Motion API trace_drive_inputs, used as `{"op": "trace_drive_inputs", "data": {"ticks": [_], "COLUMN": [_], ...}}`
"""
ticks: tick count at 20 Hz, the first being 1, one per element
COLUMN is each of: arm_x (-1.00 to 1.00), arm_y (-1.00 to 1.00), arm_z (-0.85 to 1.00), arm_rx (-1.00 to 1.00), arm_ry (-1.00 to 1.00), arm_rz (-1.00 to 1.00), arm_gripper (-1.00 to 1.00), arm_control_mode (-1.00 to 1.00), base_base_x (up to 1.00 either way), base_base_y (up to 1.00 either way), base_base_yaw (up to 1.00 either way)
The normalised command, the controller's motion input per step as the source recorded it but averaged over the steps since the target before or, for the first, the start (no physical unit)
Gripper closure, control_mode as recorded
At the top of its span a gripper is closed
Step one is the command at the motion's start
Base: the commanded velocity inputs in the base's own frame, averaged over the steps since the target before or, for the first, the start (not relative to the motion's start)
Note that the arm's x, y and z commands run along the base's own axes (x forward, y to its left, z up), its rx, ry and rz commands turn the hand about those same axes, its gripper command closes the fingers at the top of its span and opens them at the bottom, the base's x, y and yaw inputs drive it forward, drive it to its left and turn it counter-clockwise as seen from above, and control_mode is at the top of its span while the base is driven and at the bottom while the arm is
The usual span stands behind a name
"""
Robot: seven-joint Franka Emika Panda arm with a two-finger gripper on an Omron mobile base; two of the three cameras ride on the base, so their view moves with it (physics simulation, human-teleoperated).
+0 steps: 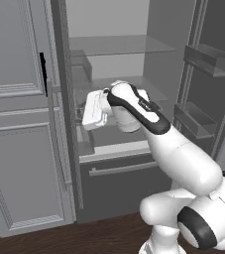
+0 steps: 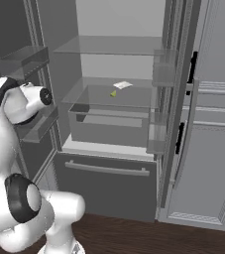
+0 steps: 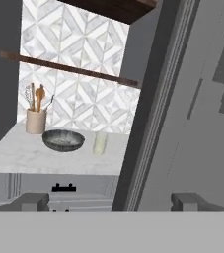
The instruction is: Grab a lemon wedge from the fridge and one ice cube from the ice bowl, and put them in the glass of lemonade.
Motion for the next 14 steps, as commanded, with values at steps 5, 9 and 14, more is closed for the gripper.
{"op": "trace_drive_inputs", "data": {"ticks": [5,9,14], "arm_x": [-0.29,-0.11,0.0], "arm_y": [-0.78,-0.61,-0.65], "arm_z": [0.28,0.06,0.15], "arm_rx": [0.0,-0.11,-0.21], "arm_ry": [0.11,0.13,0.2], "arm_rz": [-0.23,-0.41,-0.47], "arm_gripper": [-1.0,-1.0,-1.0], "arm_control_mode": [-1.0,-1.0,-1.0], "base_base_x": [0.0,0.0,0.0], "base_base_y": [0.0,0.0,0.0], "base_base_yaw": [0.0,0.0,0.0]}}
